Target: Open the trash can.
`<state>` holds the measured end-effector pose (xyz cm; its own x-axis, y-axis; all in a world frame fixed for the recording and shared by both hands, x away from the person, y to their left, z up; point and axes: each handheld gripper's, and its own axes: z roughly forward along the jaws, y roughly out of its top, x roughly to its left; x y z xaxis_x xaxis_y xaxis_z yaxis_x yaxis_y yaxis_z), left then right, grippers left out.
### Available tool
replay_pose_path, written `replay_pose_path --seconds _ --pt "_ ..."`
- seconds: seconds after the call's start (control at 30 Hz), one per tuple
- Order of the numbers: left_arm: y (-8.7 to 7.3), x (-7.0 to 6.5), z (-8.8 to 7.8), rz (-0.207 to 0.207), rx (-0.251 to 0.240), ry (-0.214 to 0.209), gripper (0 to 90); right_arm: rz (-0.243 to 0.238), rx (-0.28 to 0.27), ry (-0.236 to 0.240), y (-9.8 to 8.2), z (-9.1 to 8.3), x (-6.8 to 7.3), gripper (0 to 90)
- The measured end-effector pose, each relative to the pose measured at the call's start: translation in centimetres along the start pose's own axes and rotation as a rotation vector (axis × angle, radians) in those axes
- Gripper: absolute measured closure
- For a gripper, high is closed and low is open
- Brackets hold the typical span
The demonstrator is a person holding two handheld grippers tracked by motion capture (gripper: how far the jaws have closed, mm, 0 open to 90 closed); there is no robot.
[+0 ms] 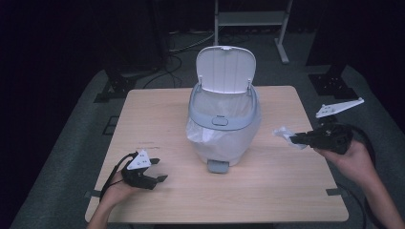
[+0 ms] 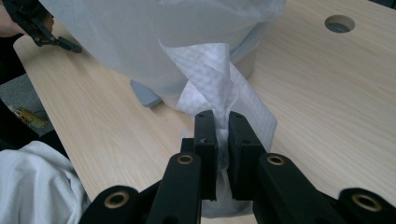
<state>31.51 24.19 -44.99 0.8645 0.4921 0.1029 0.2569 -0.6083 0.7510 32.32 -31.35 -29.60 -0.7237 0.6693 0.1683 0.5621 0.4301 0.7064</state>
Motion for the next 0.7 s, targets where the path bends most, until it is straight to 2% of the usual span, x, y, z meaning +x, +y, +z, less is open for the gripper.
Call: replay_pose_path --seconds 0.17,0.7 --pt "0.0 0.0 0.0 0.007 0.01 0.001 28.2 -0.013 -0.001 -0.002 0.7 -0.6 0.2 83.1" --pt "0.0 0.0 0.1 0.002 -0.002 0.012 27.6 -0.057 0.0 -0.008 3.3 -2.5 1.2 83.1"
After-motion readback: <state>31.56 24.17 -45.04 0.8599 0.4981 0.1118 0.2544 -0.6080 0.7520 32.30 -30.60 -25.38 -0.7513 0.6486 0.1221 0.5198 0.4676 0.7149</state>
